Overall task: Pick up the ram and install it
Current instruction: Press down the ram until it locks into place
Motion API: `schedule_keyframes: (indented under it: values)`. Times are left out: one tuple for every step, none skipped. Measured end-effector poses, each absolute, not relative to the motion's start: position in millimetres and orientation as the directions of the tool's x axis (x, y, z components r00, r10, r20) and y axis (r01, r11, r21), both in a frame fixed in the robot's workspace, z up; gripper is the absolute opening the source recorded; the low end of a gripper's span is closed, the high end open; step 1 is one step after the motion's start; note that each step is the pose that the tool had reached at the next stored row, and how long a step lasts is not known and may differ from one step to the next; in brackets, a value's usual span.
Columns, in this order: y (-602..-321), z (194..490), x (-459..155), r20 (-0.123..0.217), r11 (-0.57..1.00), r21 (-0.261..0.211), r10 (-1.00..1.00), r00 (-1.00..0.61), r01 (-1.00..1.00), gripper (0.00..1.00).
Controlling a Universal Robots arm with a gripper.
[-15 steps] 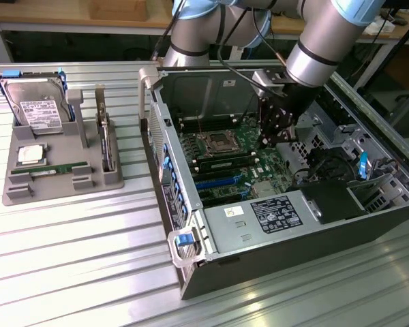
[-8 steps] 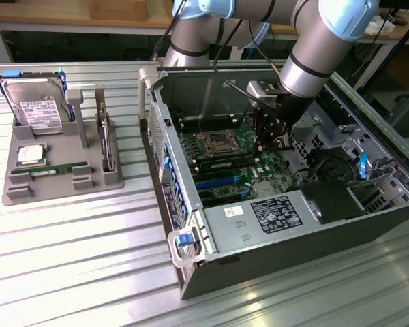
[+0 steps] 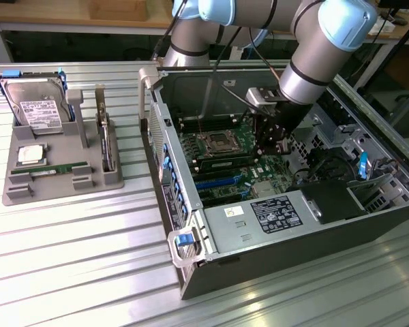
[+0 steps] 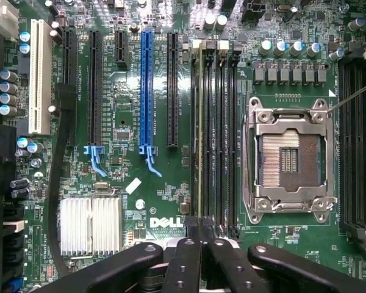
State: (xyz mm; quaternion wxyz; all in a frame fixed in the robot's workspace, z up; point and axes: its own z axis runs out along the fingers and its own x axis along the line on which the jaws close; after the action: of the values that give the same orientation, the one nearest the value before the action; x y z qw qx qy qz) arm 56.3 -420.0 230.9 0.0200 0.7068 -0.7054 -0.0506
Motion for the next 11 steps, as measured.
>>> schedule_keyframes:
  values:
    - [-421.1,230.8,56.3,-0.047,-0.005,0.1,-0.999,0.0,-0.995,0.1]
    - [-421.8,230.7,56.2,-0.049,-0.005,0.099,-0.999,0.0,-0.995,0.1]
    - [-421.9,231.0,56.2,-0.05,-0.005,0.099,-0.999,0.0,-0.995,0.1]
    - [-421.9,235.2,56.3,-0.051,-0.005,0.098,-0.999,0.0,-0.995,0.1]
    - [-421.9,247.0,56.2,-0.051,-0.005,0.096,-0.999,0.0,-0.995,0.1]
    - [-421.8,247.2,54.0,-0.051,-0.005,0.094,-0.999,0.0,-0.996,0.1]
    - [-421.9,247.3,46.0,-0.051,-0.005,0.09,-0.999,0.0,-0.996,0.1]
    - [-421.9,247.4,36.2,-0.051,-0.005,0.086,-0.999,0.001,-0.996,0.1]
    - [-421.9,247.4,32.6,-0.051,-0.005,0.085,-0.999,0.001,-0.996,0.1]
    - [-421.9,247.4,28.1,-0.051,-0.005,0.084,-0.999,0.001,-0.996,0.1]
    - [-421.9,247.4,19.8,-0.051,-0.005,0.082,-0.999,0.001,-0.997,0.1]
